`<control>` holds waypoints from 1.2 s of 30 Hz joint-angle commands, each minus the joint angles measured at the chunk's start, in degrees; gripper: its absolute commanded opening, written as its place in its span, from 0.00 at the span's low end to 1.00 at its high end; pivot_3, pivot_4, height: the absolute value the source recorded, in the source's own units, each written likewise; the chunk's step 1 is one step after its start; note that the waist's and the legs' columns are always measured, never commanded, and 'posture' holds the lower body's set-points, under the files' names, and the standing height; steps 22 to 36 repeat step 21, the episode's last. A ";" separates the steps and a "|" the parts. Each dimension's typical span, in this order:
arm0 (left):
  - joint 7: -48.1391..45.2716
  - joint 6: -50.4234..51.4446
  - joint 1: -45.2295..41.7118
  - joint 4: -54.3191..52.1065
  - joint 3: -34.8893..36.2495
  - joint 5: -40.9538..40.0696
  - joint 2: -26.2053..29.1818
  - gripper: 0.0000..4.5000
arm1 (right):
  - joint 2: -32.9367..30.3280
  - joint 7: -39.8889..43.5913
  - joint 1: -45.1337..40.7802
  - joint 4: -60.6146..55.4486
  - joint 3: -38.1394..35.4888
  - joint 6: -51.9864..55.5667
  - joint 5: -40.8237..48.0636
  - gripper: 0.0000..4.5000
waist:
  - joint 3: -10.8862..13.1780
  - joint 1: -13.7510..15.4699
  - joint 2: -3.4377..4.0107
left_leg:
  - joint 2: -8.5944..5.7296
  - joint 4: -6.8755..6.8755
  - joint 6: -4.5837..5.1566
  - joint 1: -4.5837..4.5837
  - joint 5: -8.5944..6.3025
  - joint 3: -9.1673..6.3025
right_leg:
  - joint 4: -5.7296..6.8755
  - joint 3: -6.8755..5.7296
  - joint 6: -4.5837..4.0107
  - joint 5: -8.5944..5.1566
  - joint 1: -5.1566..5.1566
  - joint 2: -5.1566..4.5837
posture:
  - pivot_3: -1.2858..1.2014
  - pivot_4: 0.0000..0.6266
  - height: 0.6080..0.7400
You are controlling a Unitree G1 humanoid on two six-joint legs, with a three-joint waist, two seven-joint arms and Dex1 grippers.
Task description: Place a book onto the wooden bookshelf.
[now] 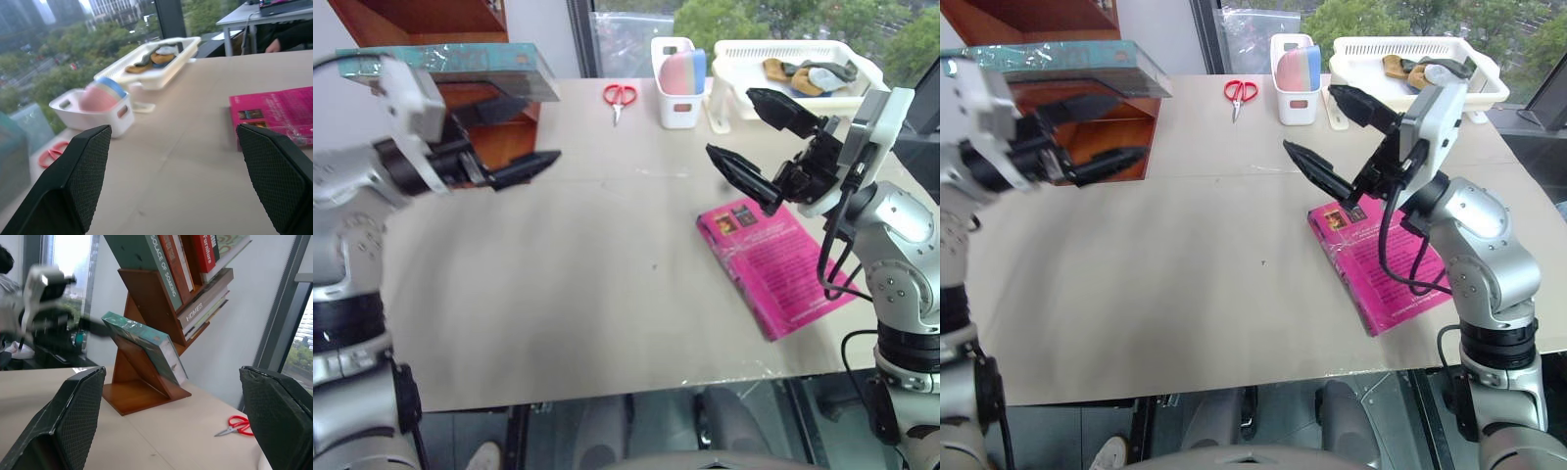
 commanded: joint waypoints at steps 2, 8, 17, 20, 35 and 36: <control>9.67 1.85 6.72 -5.56 -0.79 1.92 -5.25 0.96 | -1.18 -1.03 3.00 -2.41 2.79 1.70 -3.17 1.00 | 0.00 0.09 -0.07 | 0.03 0.01 -0.01 -0.03 0.00 -0.07 | 0.00 -0.05 0.00 0.00 -0.02 0.05 | 0.52 0.24 1.00; 18.33 3.40 21.98 -11.79 -3.01 6.53 -10.72 0.96 | -5.99 -1.64 16.94 -2.76 10.76 5.65 -12.48 1.00 | -0.17 0.30 -0.16 | -0.04 -0.06 0.01 -0.08 -0.02 -0.03 | -0.16 -0.01 -0.01 0.00 -0.02 -0.05 | 0.52 0.24 1.00; 8.45 2.59 33.66 -14.49 2.77 3.28 -2.94 0.96 | -10.19 1.67 27.43 -6.58 10.20 7.59 -12.78 1.00 | -0.17 0.29 -0.15 | 0.06 -0.09 -0.01 0.08 -0.02 0.05 | -0.16 -0.01 -0.23 -0.12 0.04 -0.14 | 0.52 0.24 1.00; 6.06 2.21 34.95 -13.60 5.13 2.39 -1.23 0.96 | -9.99 0.85 27.64 -6.27 10.16 7.74 -13.60 1.00 | -0.17 0.29 -0.15 | 0.08 -0.10 -0.02 0.08 -0.02 0.06 | -0.18 0.00 -0.24 -0.13 0.03 -0.17 | 0.52 0.24 1.00; 5.62 1.89 35.34 -13.42 5.64 2.60 -0.68 0.96 | -10.09 0.83 27.74 -5.94 10.20 7.61 -14.02 1.00 | -0.17 0.29 -0.15 | 0.09 -0.10 -0.02 0.08 -0.02 0.06 | -0.18 -0.01 -0.24 -0.13 0.03 -0.17 | 0.52 0.24 1.00; 5.62 1.89 35.34 -13.42 5.64 2.60 -0.68 0.96 | -10.09 0.83 27.74 -5.94 10.20 7.61 -14.02 1.00 | -0.17 0.29 -0.15 | 0.09 -0.10 -0.02 0.08 -0.02 0.06 | -0.18 -0.01 -0.24 -0.13 0.03 -0.17 | 0.52 0.24 1.00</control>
